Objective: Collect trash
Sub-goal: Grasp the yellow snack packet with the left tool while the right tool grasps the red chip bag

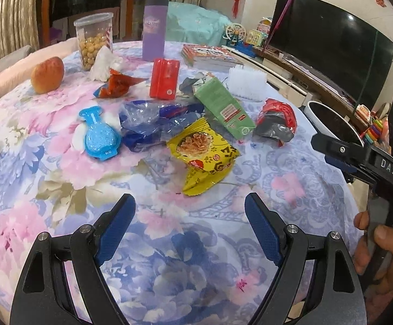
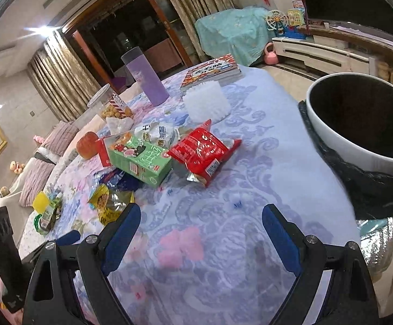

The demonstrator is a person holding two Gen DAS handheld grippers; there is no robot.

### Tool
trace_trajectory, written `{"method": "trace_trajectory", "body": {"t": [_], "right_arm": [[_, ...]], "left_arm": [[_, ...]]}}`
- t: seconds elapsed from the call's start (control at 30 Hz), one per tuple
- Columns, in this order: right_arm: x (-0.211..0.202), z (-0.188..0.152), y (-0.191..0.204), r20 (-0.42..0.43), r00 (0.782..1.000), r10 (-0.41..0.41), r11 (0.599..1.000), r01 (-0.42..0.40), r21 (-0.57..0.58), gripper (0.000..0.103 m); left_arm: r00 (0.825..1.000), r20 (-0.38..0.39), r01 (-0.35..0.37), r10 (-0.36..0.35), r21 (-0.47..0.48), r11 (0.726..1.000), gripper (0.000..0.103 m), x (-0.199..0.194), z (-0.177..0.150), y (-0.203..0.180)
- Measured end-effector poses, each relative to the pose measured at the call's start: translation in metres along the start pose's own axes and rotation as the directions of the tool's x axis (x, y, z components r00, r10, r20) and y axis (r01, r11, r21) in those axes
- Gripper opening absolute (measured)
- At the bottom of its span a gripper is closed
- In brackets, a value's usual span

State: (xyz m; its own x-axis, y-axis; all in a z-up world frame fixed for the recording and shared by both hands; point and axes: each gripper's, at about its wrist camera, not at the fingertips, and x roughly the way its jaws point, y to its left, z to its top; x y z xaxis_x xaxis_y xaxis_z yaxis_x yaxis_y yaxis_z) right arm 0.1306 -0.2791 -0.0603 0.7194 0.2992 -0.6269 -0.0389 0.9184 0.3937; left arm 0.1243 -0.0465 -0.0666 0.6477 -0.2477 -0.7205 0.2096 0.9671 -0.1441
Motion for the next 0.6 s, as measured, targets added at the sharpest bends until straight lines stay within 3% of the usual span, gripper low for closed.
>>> {"method": "trace_trajectory", "body": {"t": [0.47,0.53,0.57,0.6], "right_arm": [[0.048,0.036,-0.014,-0.009,0.997,0.072,0.989,-0.07,0.13,0.091],[0.055,0.039,-0.016,-0.01,0.997,0.073,0.988,-0.071,0.138,0.084],[0.059,0.04,-0.016,-0.019,0.997,0.071,0.988,-0.068,0.135,0.073],[0.063,0.041,-0.016,-0.029,0.997,0.067,0.989,-0.062,0.134,0.061]], "left_arm": [[0.999,-0.005,0.034,-0.034,-0.043,0.999,0.085,0.024,0.025,0.005],[0.999,-0.003,0.035,-0.035,-0.038,0.999,0.082,0.028,0.026,0.005],[0.999,-0.003,0.038,-0.038,-0.037,0.999,0.077,0.03,0.027,0.005],[0.999,-0.01,0.047,-0.048,-0.034,0.998,0.066,0.032,0.028,0.004]]}}
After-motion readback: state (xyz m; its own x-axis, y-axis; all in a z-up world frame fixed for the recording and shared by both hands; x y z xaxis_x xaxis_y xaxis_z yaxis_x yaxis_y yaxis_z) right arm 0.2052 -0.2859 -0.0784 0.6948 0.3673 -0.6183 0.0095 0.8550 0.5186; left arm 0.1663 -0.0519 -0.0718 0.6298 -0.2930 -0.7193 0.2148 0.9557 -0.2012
